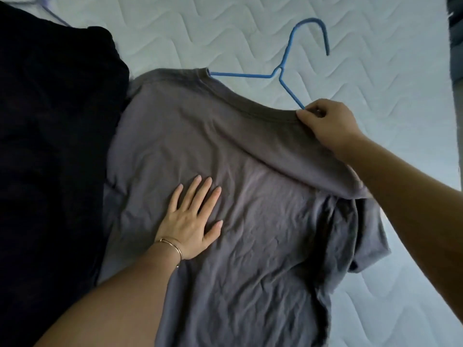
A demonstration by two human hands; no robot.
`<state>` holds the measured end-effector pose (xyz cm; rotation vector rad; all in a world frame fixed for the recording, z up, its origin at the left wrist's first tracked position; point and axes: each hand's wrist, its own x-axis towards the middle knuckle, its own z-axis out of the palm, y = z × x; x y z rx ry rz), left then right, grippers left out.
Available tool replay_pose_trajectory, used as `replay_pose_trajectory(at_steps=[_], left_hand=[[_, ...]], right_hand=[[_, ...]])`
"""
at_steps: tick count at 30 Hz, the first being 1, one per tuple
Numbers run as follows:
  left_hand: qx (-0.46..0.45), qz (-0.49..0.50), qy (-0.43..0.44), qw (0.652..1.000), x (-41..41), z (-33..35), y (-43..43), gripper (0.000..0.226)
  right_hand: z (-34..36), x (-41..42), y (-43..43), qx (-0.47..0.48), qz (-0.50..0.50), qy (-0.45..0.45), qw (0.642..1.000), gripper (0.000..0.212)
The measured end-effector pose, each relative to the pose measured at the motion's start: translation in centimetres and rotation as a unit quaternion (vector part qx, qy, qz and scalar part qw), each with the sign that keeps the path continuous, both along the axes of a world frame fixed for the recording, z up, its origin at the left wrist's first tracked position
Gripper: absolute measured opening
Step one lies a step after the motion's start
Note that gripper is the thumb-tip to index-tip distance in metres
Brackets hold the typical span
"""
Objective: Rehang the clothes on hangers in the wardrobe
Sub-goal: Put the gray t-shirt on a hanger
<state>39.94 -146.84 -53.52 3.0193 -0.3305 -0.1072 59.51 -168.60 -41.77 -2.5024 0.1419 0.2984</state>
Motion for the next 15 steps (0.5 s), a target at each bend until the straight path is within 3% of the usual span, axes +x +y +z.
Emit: replay_pose_trajectory(at_steps=[5, 7, 8, 10, 12, 15], left_hand=[[-0.027, 0.043, 0.090, 0.995, 0.4, 2.3, -0.7, 0.069], [-0.125, 0.077, 0.196, 0.970, 0.6, 5.4, -1.2, 0.061], [-0.214, 0.106, 0.244, 0.940, 0.8, 7.5, -1.5, 0.053], [-0.377, 0.160, 0.198, 0.891, -0.5, 12.5, -2.2, 0.038], [-0.479, 0.201, 0.121, 0.846, -2.9, 18.6, -3.3, 0.031], [-0.617, 0.218, 0.137, 0.744, -6.1, 27.6, -5.4, 0.023]], right_hand=[[5.2, -9.5, 0.4, 0.148, -0.011, 0.027, 0.988, 0.007], [7.6, -13.7, 0.6, 0.171, -0.020, 0.040, 0.984, 0.005], [8.5, -15.2, 0.7, 0.179, -0.034, 0.045, 0.982, 0.003], [11.2, -18.5, 0.9, 0.202, -0.066, 0.047, 0.976, 0.002], [14.4, -22.1, 1.5, 0.230, -0.085, 0.034, 0.969, 0.006], [20.2, -27.4, 3.3, 0.234, -0.065, 0.000, 0.970, 0.015]])
